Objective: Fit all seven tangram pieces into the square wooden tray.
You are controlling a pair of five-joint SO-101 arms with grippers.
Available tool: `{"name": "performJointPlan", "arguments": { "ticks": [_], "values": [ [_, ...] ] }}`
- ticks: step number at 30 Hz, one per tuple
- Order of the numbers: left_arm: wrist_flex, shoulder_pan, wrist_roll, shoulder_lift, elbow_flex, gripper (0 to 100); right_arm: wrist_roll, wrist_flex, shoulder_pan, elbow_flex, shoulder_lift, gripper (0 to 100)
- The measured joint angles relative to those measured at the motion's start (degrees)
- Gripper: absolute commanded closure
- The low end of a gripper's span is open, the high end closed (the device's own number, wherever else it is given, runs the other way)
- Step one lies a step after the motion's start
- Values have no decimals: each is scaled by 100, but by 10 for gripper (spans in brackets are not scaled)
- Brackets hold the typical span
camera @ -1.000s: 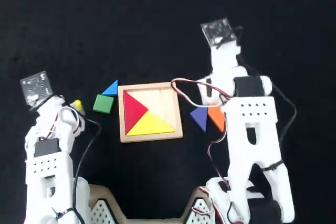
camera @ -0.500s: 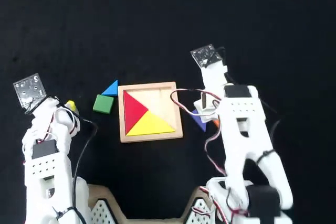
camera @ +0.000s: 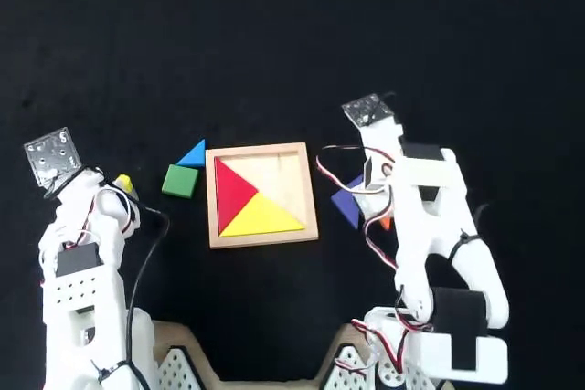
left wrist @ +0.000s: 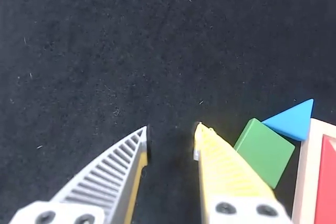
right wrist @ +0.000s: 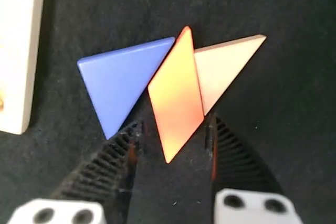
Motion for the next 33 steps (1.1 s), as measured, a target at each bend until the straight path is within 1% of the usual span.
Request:
{"name": "performJointPlan", "arguments": {
  "ticks": [6, 8, 12, 20, 30, 33],
  "values": [
    [0, 0, 0, 0, 0, 848, 44, -26, 0, 0, -9, 807],
    [0, 0, 0, 0, 0, 848, 176, -26, -62, 9, -9, 807],
    [-220, 0, 0, 0, 123, 848, 668, -26, -422, 193, -9, 807],
    [-308, 0, 0, 0, 158, 848, 1495, -202, -501, 290, -18, 808],
    [-308, 0, 0, 0, 158, 848, 1600, -369, -501, 325, -44, 803],
    [-308, 0, 0, 0, 158, 848, 1943, -369, -510, 360, -316, 803]
  ]
}}
